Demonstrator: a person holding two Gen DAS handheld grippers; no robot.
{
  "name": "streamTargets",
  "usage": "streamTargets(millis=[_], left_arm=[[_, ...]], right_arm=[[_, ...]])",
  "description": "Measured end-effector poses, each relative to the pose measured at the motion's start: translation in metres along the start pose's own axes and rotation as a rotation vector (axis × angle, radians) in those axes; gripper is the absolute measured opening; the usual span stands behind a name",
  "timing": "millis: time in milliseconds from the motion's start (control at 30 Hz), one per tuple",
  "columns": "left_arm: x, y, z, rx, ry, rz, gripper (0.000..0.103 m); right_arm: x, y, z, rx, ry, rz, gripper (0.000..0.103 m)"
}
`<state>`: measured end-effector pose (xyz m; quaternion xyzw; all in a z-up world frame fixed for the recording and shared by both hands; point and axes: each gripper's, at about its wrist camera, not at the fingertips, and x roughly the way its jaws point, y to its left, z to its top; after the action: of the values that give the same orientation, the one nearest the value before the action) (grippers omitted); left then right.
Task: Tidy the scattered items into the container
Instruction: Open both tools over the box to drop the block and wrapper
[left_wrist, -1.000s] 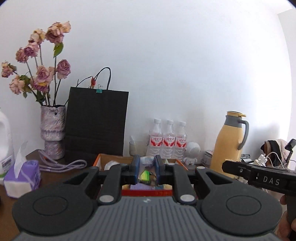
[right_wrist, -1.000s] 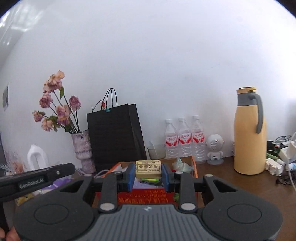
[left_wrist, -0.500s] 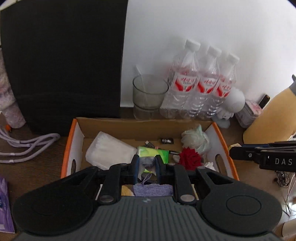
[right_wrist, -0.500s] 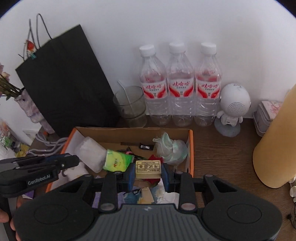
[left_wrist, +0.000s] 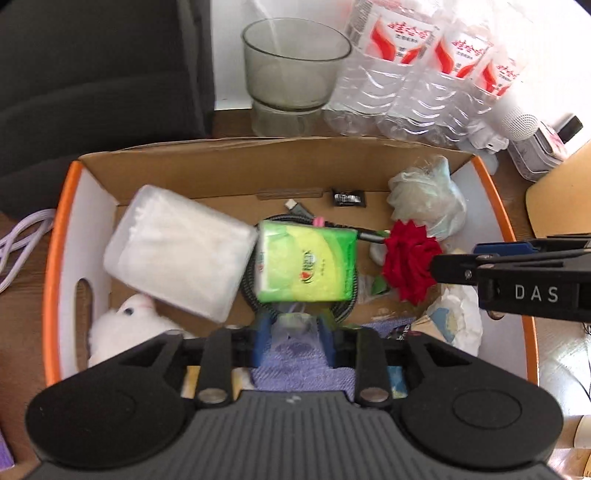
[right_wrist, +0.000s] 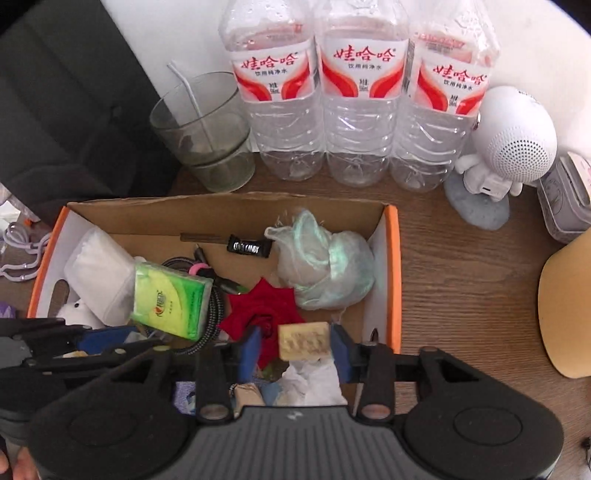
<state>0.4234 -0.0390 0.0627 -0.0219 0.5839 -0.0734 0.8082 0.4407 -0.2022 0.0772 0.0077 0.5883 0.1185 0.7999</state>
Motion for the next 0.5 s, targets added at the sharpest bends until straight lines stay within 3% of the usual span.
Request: streamTargets(millis=[133, 267, 367, 500], left_arm=[[-0.023, 0.010, -0.004, -0.019, -0.020, 0.010, 0.052], [-0.059, 0.022, -0.010, -0.055, -0.053, 0.035, 0.077], [-0.086, 0.025, -0.017, -0.060, -0.069, 0.085, 0.086], [-0.121, 0.030, -0.028, -0.096, -0.090, 0.130, 0.090]], right_arm=[[-0.015, 0.006, -0.001, -0.004, -0.011, -0.006, 0.060], [-0.039, 0.018, -0.007, -0.020, -0.032, -0.002, 0.068], [-0.061, 0.033, -0.015, -0.054, -0.054, -0.016, 0.078], [-0.096, 0.051, -0.027, -0.081, -0.097, -0.021, 0.078]])
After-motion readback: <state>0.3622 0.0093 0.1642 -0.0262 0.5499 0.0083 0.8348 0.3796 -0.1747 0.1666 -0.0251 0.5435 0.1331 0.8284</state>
